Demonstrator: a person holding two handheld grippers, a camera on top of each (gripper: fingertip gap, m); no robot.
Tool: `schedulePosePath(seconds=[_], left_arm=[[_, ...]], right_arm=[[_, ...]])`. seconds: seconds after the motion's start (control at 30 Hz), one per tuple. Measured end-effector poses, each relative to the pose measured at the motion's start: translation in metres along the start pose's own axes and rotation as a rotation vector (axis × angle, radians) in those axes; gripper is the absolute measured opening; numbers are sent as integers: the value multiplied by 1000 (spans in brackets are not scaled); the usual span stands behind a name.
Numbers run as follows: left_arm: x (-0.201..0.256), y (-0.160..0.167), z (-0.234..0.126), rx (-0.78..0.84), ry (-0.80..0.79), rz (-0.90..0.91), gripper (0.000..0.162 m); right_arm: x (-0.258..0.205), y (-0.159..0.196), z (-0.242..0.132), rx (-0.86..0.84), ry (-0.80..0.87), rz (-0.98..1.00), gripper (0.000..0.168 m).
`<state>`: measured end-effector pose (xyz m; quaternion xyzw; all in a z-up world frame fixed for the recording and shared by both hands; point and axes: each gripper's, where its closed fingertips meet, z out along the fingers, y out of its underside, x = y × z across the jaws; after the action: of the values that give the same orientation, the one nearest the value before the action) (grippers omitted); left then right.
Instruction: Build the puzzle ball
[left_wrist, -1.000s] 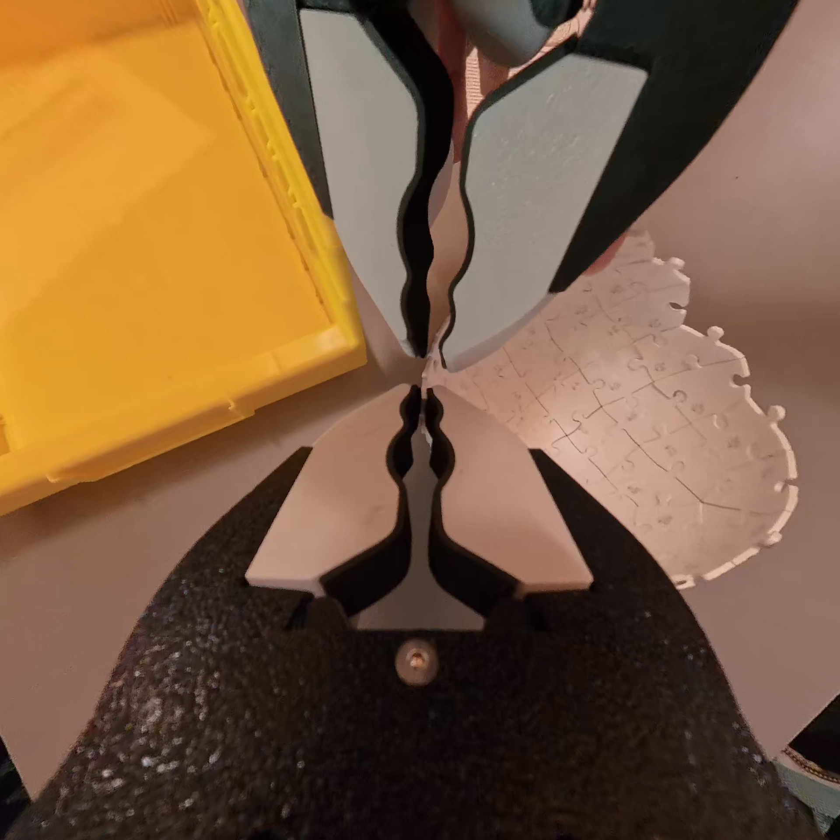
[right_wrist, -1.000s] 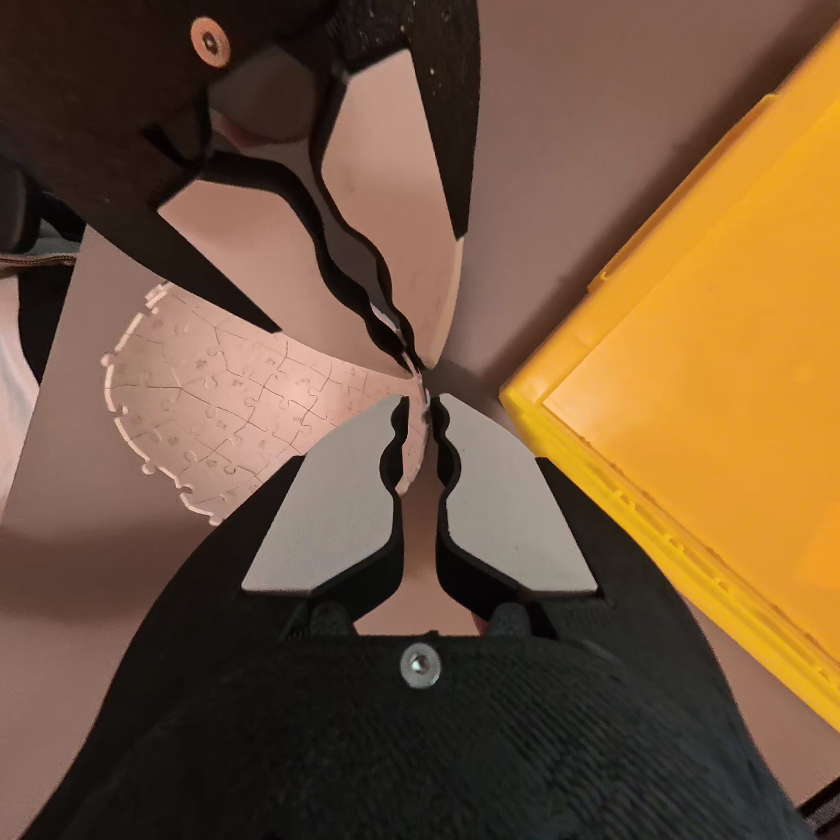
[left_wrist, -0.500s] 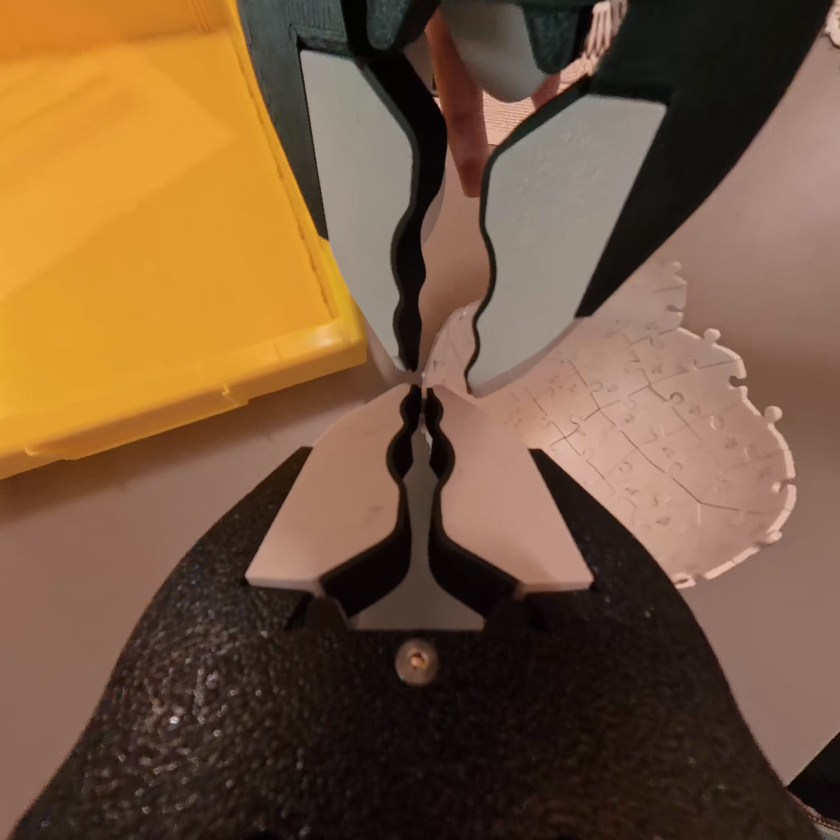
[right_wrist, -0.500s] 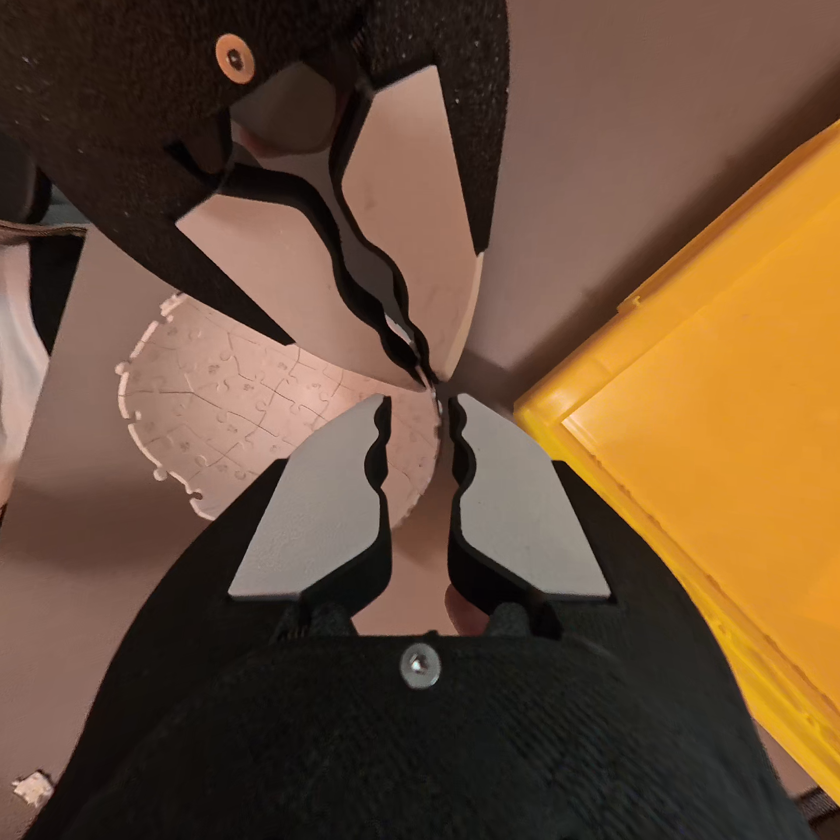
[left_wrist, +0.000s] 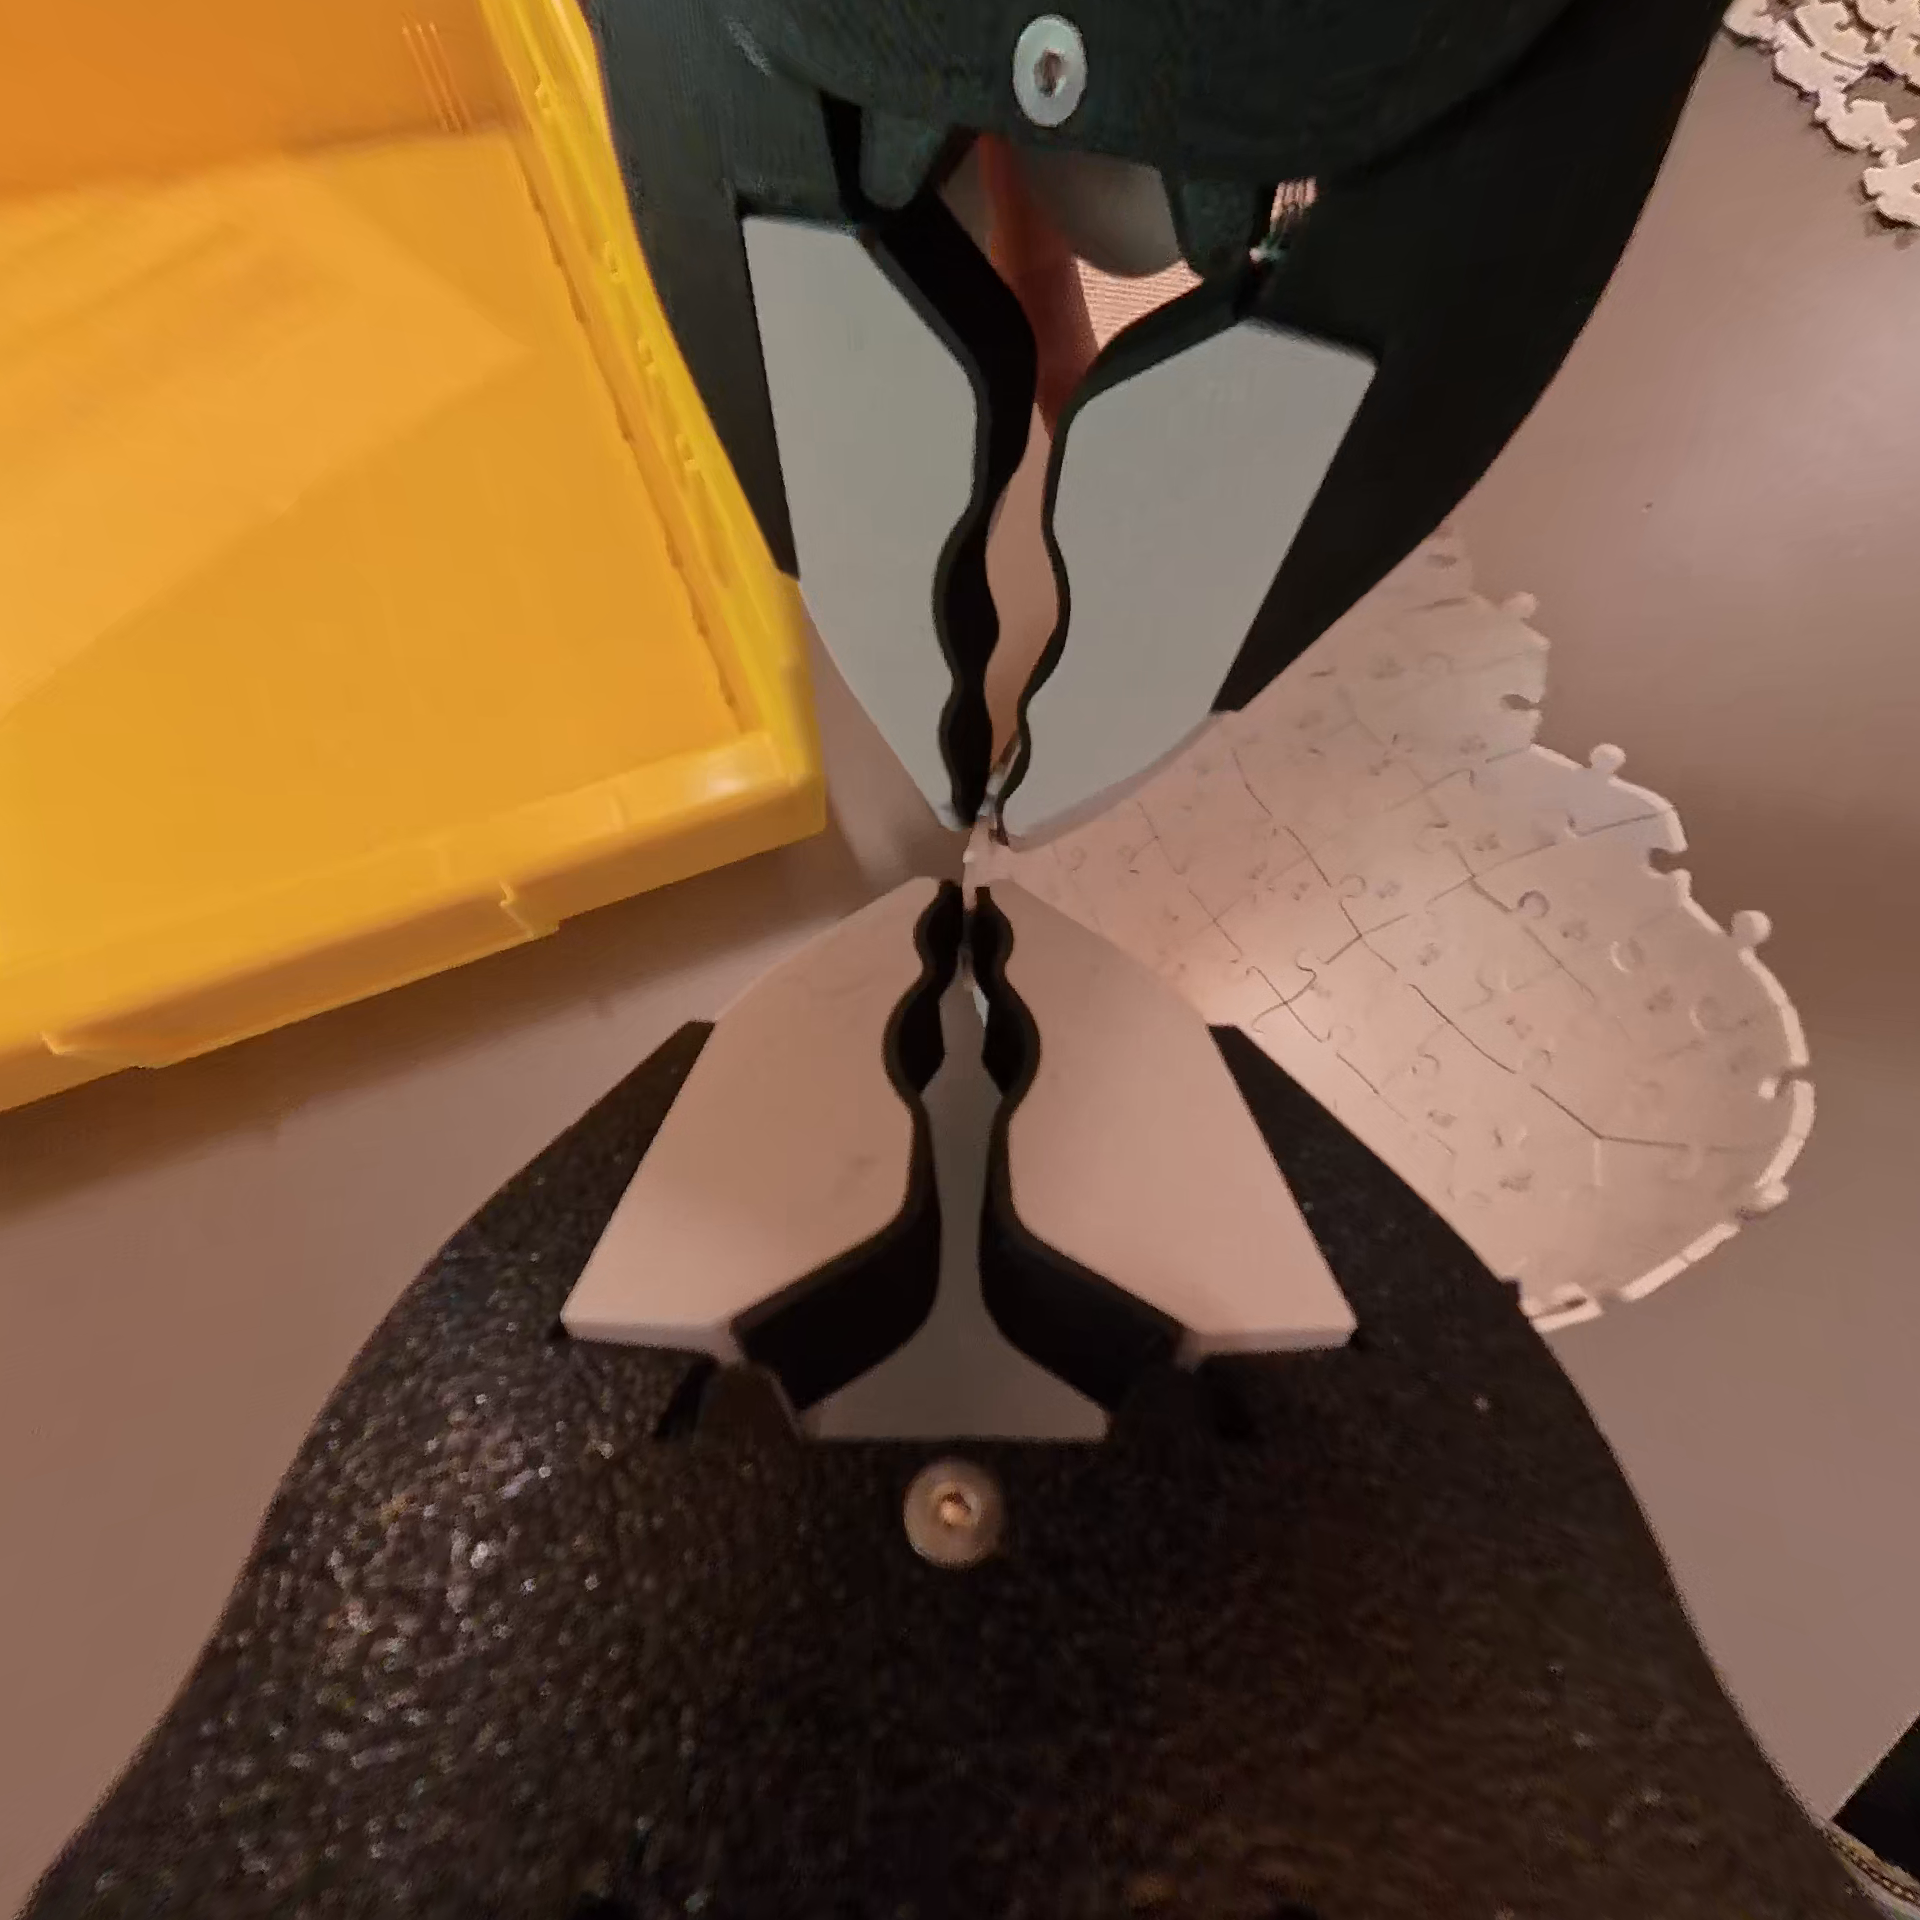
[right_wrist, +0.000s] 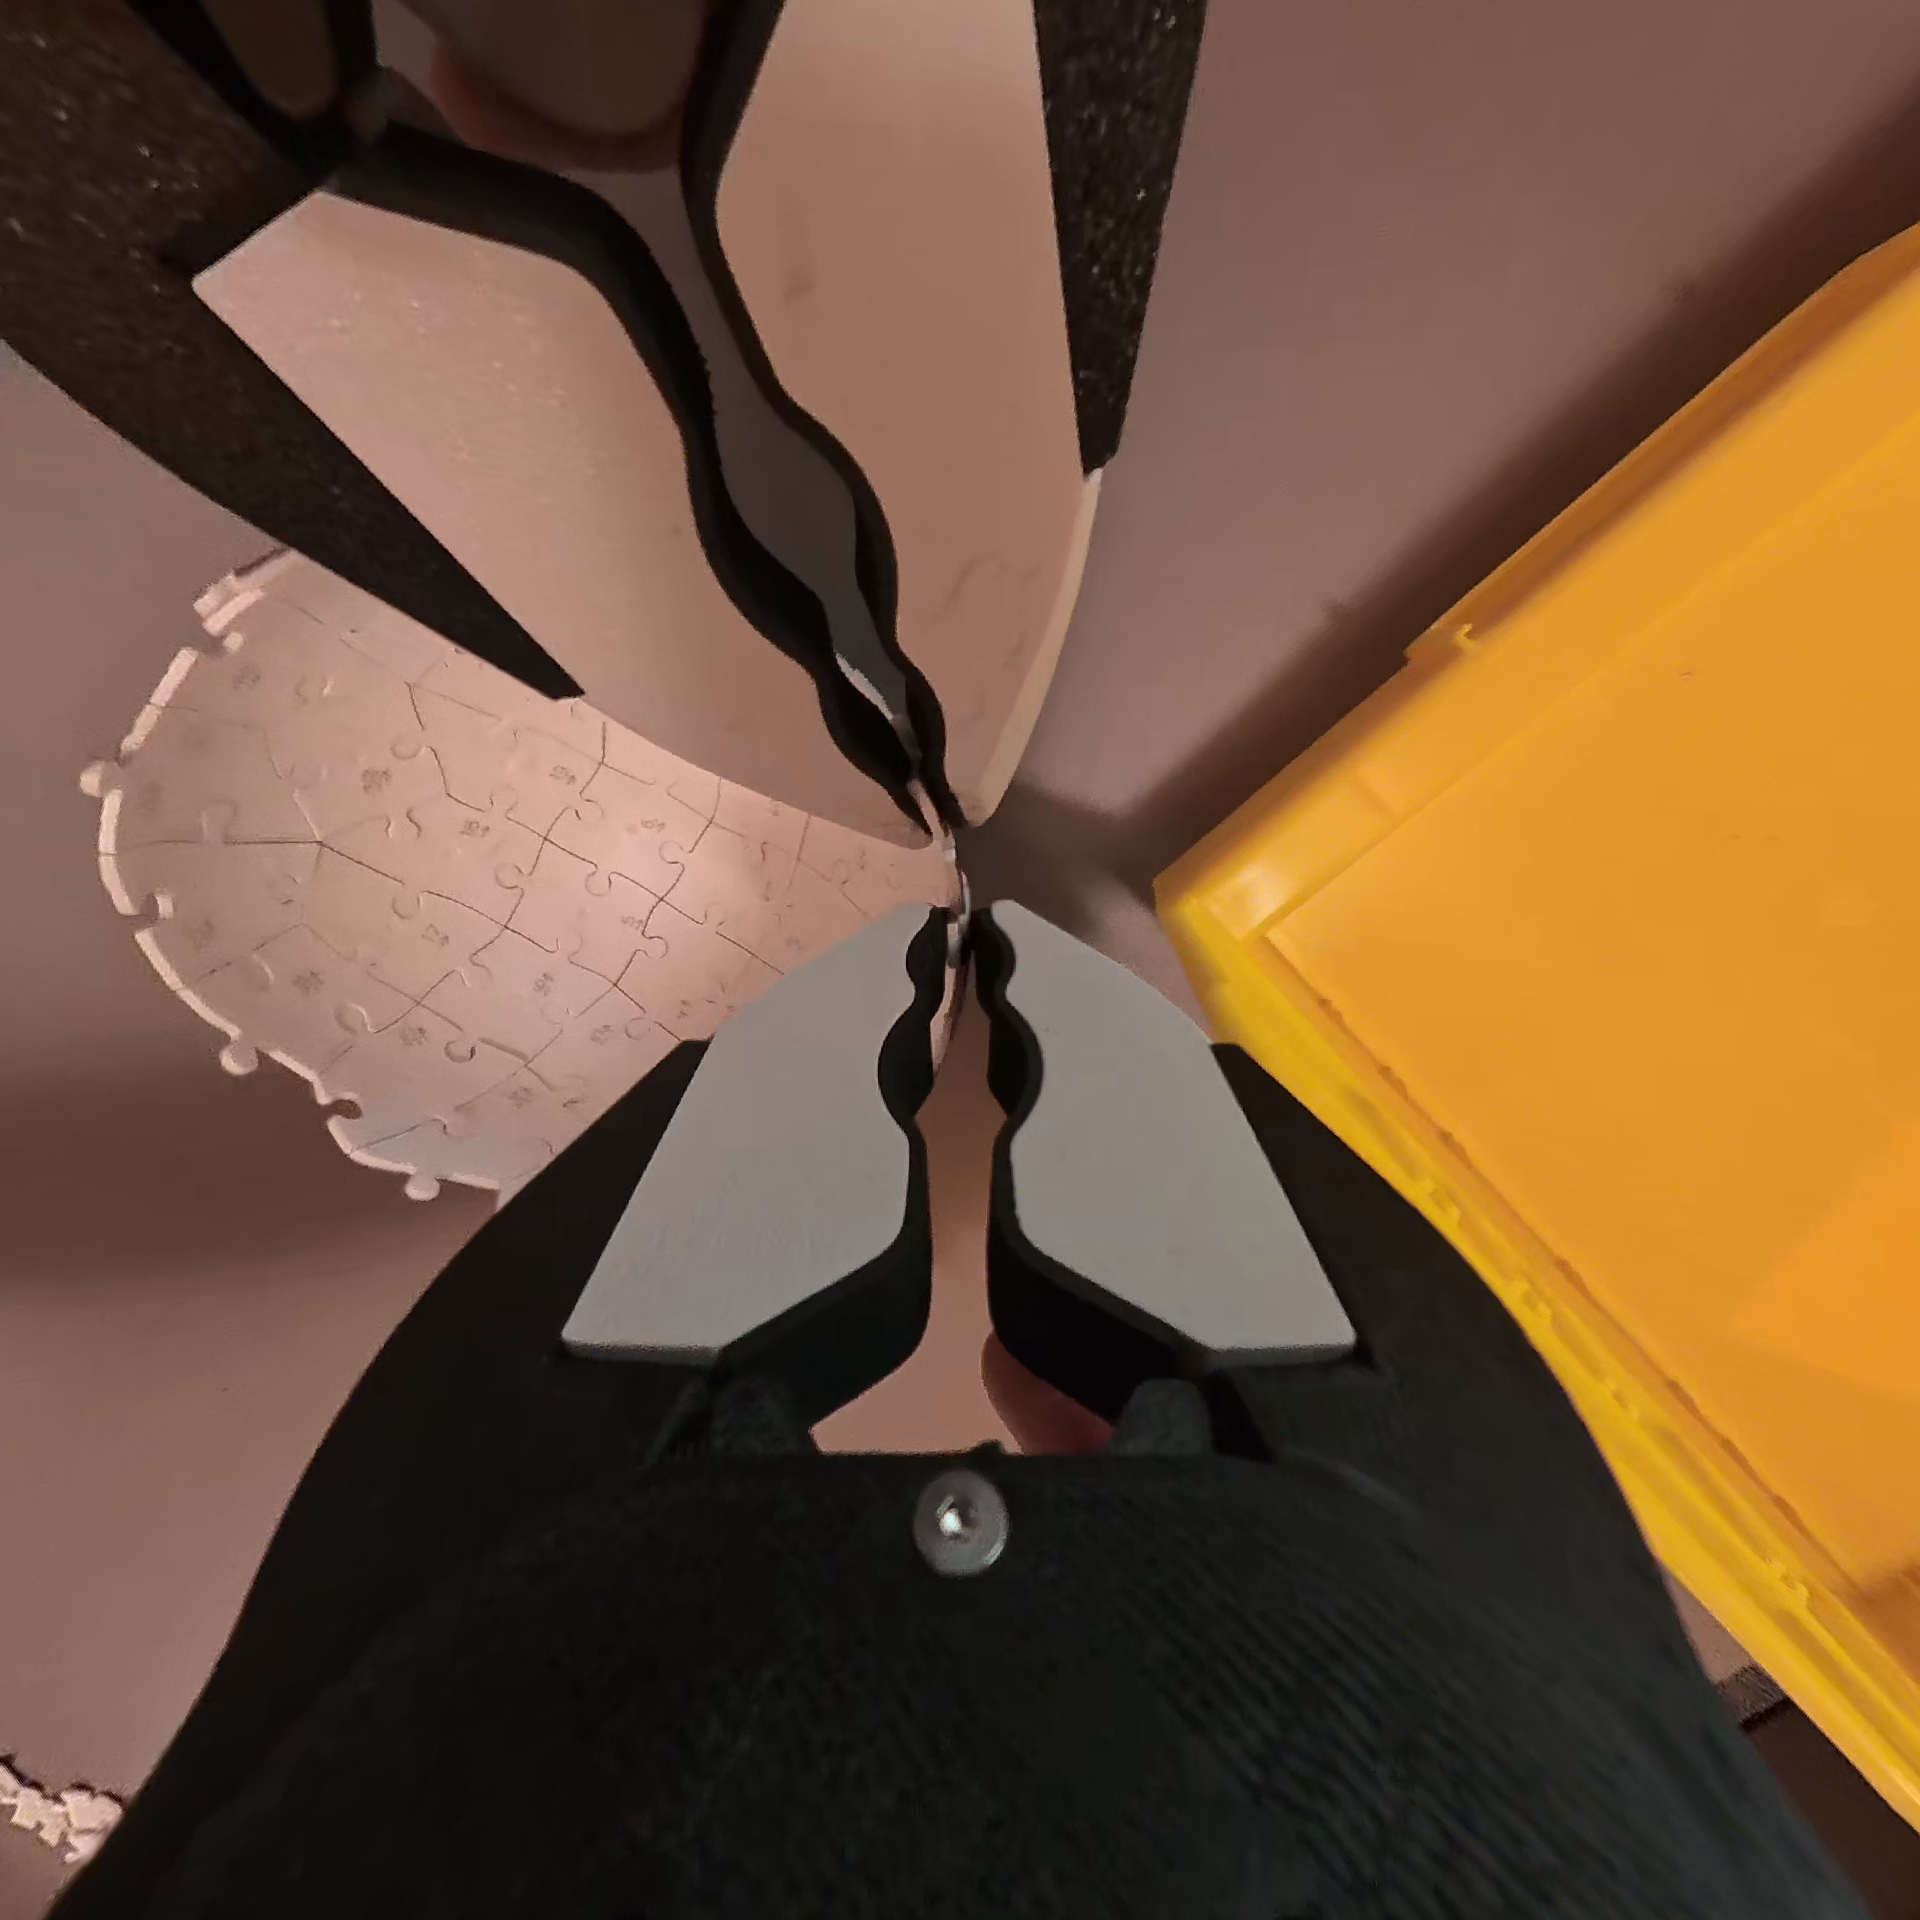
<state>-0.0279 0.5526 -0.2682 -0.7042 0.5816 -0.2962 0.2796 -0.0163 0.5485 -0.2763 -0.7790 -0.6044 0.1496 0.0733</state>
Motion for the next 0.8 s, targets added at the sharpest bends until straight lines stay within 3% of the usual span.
schedulePosePath(seconds=[0.63,0.8], left_arm=[[9,-3,-8,-13,35,98,3],[11,-10,-13,-26,47,118,9]], right_arm=[[-5,7,-5,-24,80,-19,4],[-7,10,-7,-28,95,-18,4]])
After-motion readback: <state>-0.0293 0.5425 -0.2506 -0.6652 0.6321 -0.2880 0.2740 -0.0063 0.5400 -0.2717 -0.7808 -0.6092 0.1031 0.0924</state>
